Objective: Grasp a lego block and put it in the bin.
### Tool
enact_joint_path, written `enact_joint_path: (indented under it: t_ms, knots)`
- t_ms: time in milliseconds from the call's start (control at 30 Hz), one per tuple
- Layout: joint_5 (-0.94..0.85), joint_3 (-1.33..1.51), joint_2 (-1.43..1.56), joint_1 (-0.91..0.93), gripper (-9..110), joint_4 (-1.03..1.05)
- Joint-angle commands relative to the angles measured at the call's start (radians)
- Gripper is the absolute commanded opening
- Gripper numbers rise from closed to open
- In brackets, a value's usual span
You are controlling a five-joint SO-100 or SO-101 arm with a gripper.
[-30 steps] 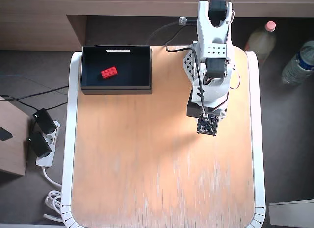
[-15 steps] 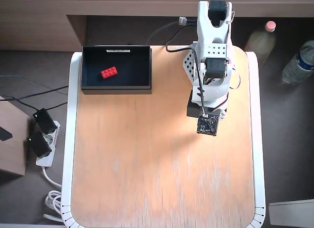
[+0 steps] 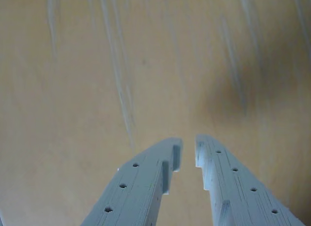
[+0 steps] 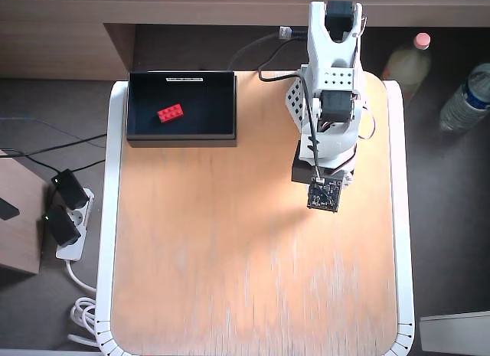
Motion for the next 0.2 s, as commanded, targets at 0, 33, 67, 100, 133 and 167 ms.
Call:
enact_joint_path:
  t_ms: [0, 33, 67, 100, 133, 167]
  knots:
    - [-0.005, 0.155, 0.092, -0.011, 0, 0.009]
    - [-0.005, 0.155, 0.092, -0.011, 0, 0.009]
    - [-0.005, 0.155, 0.092, -0.011, 0, 0.009]
    - [-0.005, 0.155, 0.092, -0.011, 0, 0.009]
    - [-0.005, 0.155, 0.092, -0.011, 0, 0.009]
    - [-0.005, 0.155, 0.092, -0.011, 0, 0.009]
